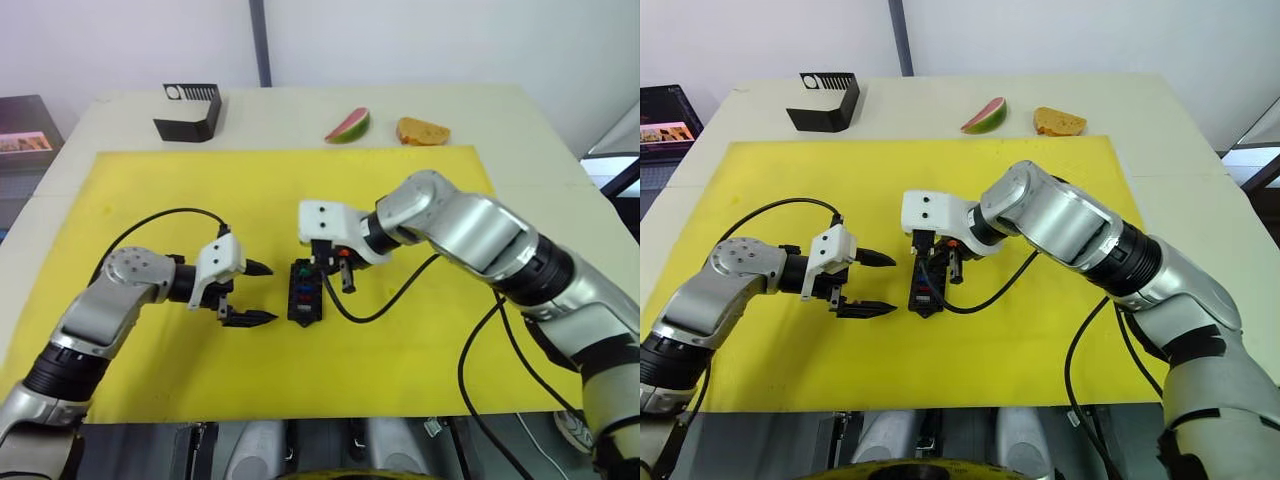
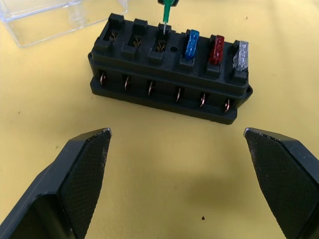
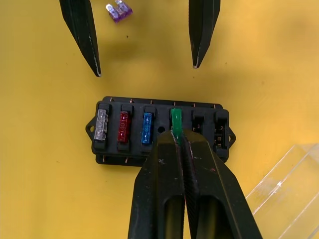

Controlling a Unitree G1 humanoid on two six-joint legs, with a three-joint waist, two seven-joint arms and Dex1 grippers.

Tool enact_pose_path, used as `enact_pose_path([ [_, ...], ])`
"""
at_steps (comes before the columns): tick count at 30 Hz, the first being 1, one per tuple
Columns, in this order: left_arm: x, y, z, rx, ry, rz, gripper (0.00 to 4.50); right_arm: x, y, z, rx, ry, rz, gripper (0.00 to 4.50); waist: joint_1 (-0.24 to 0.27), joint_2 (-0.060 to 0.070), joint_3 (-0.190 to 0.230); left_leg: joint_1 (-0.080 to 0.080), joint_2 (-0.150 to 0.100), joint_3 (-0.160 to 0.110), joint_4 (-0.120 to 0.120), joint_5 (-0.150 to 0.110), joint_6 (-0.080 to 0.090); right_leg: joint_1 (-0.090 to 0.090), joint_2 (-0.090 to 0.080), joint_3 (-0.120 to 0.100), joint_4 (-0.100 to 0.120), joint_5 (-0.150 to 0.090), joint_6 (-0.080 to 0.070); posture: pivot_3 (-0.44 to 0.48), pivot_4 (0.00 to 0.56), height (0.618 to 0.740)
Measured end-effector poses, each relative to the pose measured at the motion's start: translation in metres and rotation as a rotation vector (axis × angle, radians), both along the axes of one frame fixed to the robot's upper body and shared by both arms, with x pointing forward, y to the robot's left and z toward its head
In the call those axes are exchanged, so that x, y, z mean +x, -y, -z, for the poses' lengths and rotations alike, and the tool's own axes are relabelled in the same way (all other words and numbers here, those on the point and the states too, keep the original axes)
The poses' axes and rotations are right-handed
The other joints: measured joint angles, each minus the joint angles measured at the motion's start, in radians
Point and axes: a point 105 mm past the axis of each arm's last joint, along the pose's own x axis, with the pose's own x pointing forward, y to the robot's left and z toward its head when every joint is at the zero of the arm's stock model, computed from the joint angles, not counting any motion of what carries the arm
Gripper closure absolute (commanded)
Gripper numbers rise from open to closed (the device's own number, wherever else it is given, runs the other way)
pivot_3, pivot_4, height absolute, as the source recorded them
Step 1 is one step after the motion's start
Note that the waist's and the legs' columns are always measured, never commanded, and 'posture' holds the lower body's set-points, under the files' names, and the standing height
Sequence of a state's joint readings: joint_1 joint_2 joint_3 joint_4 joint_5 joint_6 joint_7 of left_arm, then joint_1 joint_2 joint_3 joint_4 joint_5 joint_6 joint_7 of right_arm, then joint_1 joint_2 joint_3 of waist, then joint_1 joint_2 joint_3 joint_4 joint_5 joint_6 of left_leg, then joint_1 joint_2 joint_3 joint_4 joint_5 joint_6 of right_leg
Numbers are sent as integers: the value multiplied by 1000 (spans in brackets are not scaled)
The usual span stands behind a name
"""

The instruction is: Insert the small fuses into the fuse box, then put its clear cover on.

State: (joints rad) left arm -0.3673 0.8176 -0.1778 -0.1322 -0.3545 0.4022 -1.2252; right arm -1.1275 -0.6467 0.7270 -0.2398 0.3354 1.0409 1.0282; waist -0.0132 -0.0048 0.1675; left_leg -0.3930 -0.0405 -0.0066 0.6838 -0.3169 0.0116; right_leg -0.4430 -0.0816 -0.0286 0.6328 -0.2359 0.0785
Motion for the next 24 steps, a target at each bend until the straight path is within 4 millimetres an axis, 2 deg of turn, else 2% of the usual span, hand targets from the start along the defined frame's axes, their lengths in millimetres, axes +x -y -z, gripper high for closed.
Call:
enact_pose_path([
  [24, 7, 5, 0, 15, 62, -5, 22, 1, -2, 13, -39, 1, -10, 4500, 0, 0, 0, 0, 0, 0, 0, 1, -1, 0, 0, 0, 0, 0, 0, 0, 150, 740],
])
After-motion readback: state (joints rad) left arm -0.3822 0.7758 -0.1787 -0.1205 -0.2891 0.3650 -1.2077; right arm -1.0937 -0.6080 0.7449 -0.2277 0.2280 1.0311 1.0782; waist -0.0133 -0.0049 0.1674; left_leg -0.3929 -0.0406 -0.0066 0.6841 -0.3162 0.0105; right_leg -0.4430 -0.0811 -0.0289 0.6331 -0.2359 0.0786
